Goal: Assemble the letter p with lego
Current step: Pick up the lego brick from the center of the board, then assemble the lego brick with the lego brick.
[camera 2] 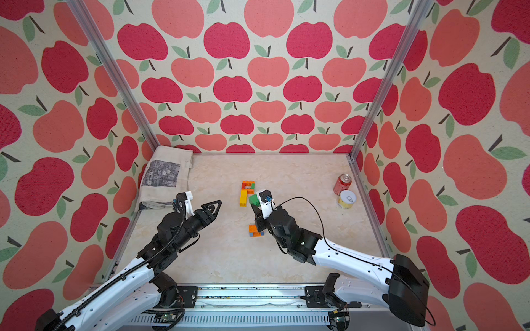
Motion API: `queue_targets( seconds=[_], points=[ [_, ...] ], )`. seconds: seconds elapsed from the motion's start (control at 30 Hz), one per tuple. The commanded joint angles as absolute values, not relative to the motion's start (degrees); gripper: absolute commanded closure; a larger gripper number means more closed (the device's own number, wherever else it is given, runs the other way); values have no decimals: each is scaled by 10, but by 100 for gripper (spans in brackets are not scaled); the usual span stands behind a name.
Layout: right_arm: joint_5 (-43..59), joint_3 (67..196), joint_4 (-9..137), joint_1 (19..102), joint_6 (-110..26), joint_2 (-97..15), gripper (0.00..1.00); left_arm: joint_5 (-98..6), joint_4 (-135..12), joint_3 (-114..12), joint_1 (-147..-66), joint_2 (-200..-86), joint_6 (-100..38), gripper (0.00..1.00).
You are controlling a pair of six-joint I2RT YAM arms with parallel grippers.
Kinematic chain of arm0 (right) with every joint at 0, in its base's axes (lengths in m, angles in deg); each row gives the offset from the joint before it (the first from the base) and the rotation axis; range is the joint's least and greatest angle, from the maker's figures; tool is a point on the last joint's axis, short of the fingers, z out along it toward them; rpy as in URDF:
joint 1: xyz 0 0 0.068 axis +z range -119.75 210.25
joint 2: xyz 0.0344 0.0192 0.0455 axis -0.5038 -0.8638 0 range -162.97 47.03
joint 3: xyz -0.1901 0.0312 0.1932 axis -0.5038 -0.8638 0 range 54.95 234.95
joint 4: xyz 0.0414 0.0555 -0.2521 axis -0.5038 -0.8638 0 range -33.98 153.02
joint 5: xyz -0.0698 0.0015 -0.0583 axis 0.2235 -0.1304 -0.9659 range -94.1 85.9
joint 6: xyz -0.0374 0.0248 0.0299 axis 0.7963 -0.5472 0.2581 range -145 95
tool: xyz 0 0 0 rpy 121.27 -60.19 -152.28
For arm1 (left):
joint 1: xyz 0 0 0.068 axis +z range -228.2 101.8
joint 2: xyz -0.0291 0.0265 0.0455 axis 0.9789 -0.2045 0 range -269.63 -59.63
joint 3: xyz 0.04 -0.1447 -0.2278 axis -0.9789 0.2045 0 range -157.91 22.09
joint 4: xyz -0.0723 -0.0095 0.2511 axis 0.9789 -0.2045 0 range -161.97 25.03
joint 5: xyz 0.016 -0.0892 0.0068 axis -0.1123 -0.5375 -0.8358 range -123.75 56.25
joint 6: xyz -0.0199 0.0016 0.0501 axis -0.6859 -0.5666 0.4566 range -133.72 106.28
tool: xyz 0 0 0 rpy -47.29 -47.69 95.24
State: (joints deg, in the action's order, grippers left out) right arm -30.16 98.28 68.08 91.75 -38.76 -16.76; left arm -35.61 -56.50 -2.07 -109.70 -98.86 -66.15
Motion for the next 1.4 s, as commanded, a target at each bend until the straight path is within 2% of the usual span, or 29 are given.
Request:
queue_targets(
  seconds=[0.0,0.2,0.47,0.67,0.83,0.97,1.37],
  points=[
    [-258,1053,350,894,-437,-169,89,-337,-700,-37,-1071,-940,-577,30],
    [-196,1165,135,859,-467,-198,90,-288,-802,-35,-1051,-878,-511,29],
    [-116,1232,-9,784,-503,-312,92,-268,-808,1,-1043,-843,-469,27],
    [-72,1264,-25,761,-520,-383,92,-259,-821,20,-1036,-815,-436,24],
    [-85,1301,-51,744,-543,-435,92,-272,-823,30,-1033,-779,-427,23],
    [-71,1311,-45,732,-563,-462,97,-265,-828,35,-1030,-759,-426,22],
    [-87,1338,-45,727,-590,-518,97,-263,-826,38,-1029,-740,-429,22]
  ],
)
